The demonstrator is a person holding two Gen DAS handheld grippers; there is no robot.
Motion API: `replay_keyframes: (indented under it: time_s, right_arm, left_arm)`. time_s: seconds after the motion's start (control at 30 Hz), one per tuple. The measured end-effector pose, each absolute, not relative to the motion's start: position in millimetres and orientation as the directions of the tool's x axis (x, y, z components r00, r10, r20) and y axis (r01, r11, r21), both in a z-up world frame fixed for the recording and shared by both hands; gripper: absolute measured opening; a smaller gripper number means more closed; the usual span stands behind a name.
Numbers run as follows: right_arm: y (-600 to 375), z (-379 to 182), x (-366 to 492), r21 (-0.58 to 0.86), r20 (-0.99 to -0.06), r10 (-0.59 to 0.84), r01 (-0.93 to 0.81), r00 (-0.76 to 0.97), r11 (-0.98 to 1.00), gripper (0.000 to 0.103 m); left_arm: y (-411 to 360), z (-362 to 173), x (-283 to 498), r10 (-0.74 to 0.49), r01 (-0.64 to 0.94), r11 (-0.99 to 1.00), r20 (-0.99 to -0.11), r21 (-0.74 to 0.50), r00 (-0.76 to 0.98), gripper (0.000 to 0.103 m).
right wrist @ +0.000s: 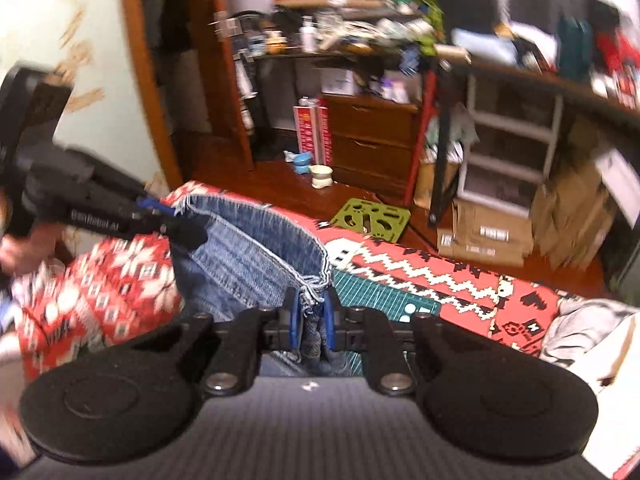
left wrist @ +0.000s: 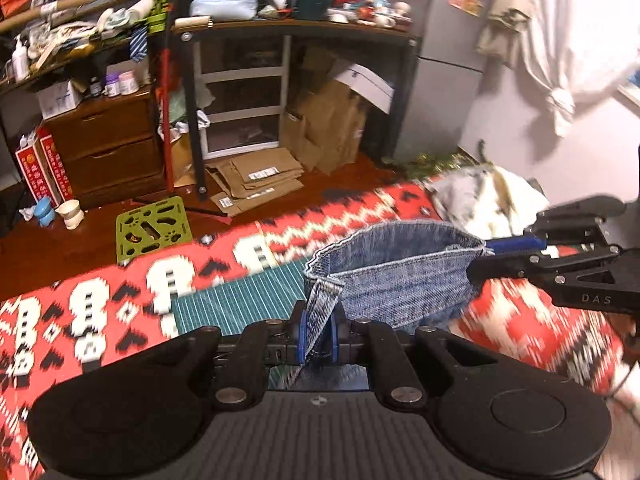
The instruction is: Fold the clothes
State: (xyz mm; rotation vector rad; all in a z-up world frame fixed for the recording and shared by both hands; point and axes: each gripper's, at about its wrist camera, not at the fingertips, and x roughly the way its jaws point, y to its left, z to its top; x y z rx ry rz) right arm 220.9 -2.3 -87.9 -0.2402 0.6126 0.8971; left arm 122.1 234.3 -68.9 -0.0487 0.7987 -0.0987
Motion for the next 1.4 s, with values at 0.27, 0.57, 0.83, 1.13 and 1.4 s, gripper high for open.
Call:
replay_keyframes:
  time_s: [0.27, 0.57, 0.83, 1.13, 1.4]
  right_arm:
    - [-15, -124, 102, -0.057, -0.641, 0.62, -0.834, 0.453, 0.549, 0.015]
    - [-19, -195, 54, 0.0, -0.732, 0.574, -0.843, 0.367, 0.538, 0.02]
    - [-67, -187, 93, 0.32, -0.667, 0.669, -0.685, 0.327, 0.654, 0.027]
    - [-96, -233, 141, 0.664, -0.602, 0.747, -0.344, 0.282, 0.664, 0.031]
    - [-85, -257, 156, 0.7, -0.586, 0.756, -0.288, 0.291, 0.653, 0.019]
  left_arm:
    - [204, -102, 30, -0.095, 0.113, 0.993, -0.738, -0.025, 0.668, 0.02]
    - [213, -169, -16, -0.116, -0.01, 0.99, -0.833, -0.144, 0.542, 0.021]
    - [244, -167, -24, -0.192, -0.124, 0.938, -0.785, -0.323, 0.589, 0.041]
    - [256, -195, 14, -0.256, -0.269, 0.844, -0.789, -0.464, 0.558, 0.045]
    - [255, -210, 28, -0.269, -0.297, 0.817, -0.782, -0.495, 0.562, 0.024]
